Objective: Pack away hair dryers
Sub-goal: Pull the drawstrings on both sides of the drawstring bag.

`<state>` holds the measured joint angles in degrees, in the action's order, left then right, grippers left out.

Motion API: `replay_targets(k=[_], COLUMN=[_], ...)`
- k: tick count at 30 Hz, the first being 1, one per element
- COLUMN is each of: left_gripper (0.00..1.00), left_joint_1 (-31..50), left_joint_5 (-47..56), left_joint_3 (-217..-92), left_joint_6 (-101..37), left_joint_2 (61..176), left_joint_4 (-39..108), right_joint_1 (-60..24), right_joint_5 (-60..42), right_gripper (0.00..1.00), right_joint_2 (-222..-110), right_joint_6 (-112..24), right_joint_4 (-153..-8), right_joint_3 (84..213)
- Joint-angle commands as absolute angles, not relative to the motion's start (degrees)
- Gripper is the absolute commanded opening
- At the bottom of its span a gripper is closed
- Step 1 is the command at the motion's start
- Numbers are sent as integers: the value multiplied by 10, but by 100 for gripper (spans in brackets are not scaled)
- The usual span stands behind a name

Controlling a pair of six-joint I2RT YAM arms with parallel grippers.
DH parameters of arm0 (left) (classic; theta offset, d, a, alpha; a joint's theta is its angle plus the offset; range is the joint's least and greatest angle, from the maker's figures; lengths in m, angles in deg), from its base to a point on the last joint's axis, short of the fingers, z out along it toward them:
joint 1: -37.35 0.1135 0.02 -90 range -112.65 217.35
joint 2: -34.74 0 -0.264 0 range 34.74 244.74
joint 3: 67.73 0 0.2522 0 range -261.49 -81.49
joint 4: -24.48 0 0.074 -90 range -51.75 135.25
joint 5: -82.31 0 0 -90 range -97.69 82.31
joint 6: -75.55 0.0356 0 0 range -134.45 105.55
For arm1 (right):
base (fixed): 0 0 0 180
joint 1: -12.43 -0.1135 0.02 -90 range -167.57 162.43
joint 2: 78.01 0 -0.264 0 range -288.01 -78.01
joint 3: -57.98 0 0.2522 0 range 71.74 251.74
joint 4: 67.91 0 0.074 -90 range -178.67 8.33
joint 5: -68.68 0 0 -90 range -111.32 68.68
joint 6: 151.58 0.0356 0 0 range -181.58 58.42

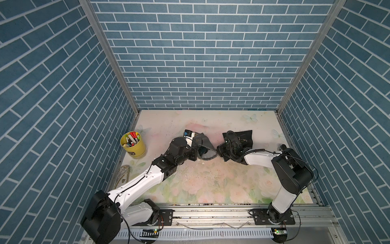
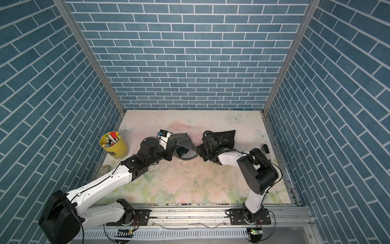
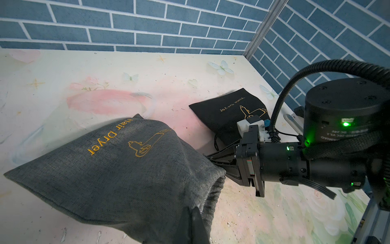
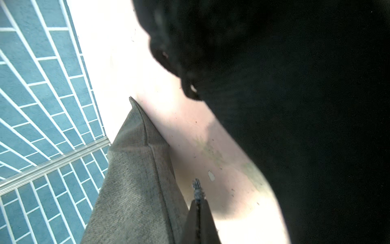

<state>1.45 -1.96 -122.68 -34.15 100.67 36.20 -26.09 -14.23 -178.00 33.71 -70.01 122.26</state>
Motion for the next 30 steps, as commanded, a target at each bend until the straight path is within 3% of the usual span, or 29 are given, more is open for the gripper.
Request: replay_targets(k=[1,16,30], left_gripper=[0,0,1], left_joint_1=[17,24,23], left_joint_5=[-31,-20,-1], left_joint_3=[-1219,-1191,-1169], left_joint_6=[-338,-333,-332], left_joint_2=[987,974,978], left_joint_4=[348,370,359], right_joint_1=[-264,-263,-263], right_joint_5=[-152,-194,-214], right_gripper=[0,0,0], right_joint_2=[-1772,-1698,-1650], right_joint_6=[368,216,76], right_joint_4=[-713,-753,-695], right_joint_3=[1208,1256,1288])
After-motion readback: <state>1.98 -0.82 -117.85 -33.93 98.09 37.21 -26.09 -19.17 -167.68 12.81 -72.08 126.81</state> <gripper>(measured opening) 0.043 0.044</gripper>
